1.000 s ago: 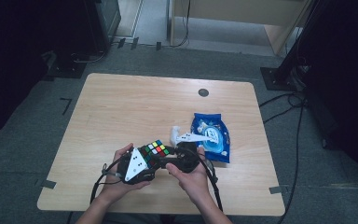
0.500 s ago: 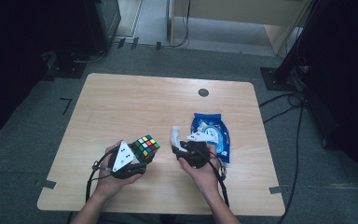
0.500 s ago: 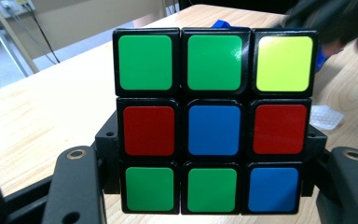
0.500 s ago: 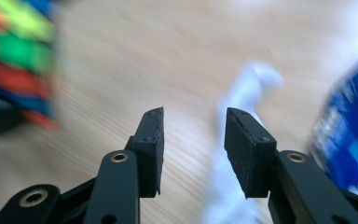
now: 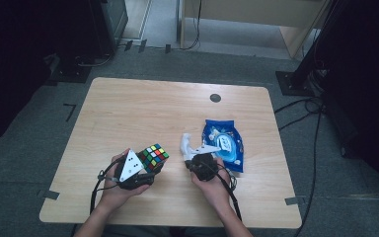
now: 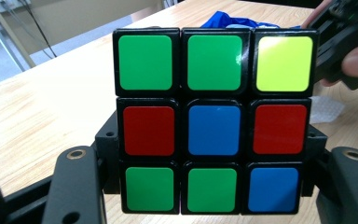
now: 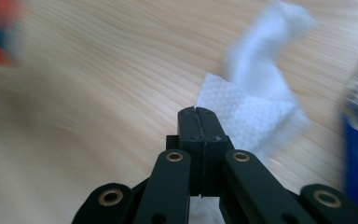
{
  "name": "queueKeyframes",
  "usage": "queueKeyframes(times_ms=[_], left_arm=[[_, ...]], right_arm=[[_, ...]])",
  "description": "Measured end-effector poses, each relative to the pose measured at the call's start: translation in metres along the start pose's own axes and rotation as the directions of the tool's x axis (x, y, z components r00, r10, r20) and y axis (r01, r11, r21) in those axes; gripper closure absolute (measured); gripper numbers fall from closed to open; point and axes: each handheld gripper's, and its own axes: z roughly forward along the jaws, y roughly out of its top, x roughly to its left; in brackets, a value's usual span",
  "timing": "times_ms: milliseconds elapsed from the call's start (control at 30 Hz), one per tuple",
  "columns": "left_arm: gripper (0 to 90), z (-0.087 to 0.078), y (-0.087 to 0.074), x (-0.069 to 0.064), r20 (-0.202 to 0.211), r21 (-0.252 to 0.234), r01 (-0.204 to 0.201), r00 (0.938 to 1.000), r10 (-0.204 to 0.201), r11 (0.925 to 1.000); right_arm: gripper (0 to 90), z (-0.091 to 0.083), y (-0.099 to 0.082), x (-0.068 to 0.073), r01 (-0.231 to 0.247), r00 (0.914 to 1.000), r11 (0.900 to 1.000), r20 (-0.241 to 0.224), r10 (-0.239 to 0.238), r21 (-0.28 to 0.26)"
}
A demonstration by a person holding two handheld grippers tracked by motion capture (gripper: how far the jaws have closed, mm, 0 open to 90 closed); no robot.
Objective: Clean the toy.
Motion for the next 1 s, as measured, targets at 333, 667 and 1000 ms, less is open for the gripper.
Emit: queueKeyframes(times_ms=[333,667,1000], left_arm=[[33.8,-0.003,-0.001,0.005,-0.003,-0.006,0.016,0.9999,-0.016,0.9999],[33.7,-0.001,-0.002,0.005,0.005,0.000,0.009,0.9999,-0.009,1.0000],[33.7,-0.002,-0.002,0.004,0.006,-0.003,0.007,1.0000,-0.007,1.0000]], right_arm=[[68.9,-0.010,0.004,-0.011,-0.076,0.9866,0.9903,-0.152,0.058,-0.116],[51.0,0.013,-0.006,-0.011,0.213,0.9769,0.9769,-0.004,-0.213,-0.004],[90.0,0.010,-0.007,-0.010,0.161,0.9854,0.9835,0.042,-0.165,0.082]])
